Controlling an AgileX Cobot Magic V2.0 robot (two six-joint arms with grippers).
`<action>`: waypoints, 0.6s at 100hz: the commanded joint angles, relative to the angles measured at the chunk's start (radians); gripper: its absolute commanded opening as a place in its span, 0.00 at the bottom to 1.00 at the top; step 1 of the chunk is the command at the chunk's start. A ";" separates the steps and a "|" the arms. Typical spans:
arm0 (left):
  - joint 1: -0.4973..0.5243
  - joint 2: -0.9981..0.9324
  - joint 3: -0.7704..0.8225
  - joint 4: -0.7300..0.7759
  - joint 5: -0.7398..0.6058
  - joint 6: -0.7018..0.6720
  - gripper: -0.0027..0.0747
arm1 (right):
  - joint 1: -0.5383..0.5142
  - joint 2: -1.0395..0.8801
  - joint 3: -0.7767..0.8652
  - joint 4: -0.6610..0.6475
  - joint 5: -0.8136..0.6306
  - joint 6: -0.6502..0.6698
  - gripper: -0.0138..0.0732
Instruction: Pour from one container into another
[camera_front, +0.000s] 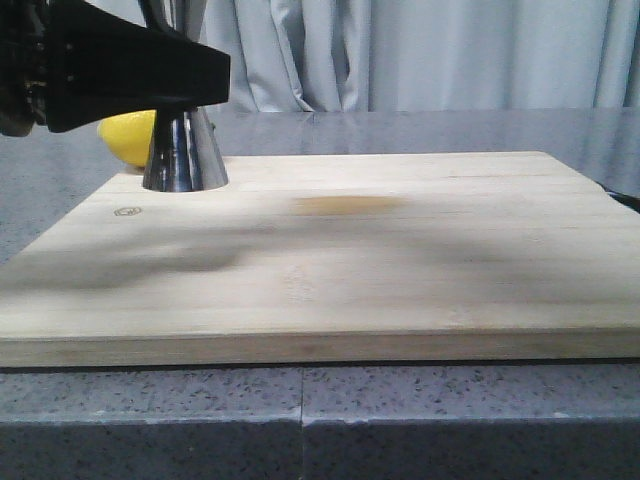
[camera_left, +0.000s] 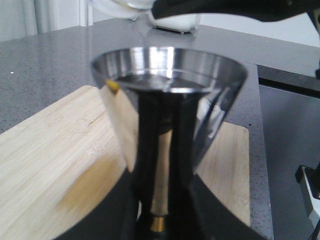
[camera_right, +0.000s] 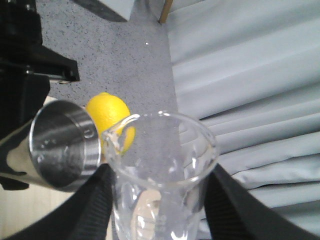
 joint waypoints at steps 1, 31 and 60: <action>0.001 -0.032 -0.028 -0.049 -0.062 -0.010 0.01 | 0.001 -0.037 -0.029 0.009 -0.038 0.071 0.41; 0.001 -0.032 -0.028 -0.049 -0.064 -0.010 0.01 | -0.015 -0.037 -0.069 0.009 0.009 0.346 0.41; 0.001 -0.032 -0.028 -0.049 -0.066 -0.010 0.01 | -0.157 -0.070 -0.097 0.039 0.015 0.583 0.41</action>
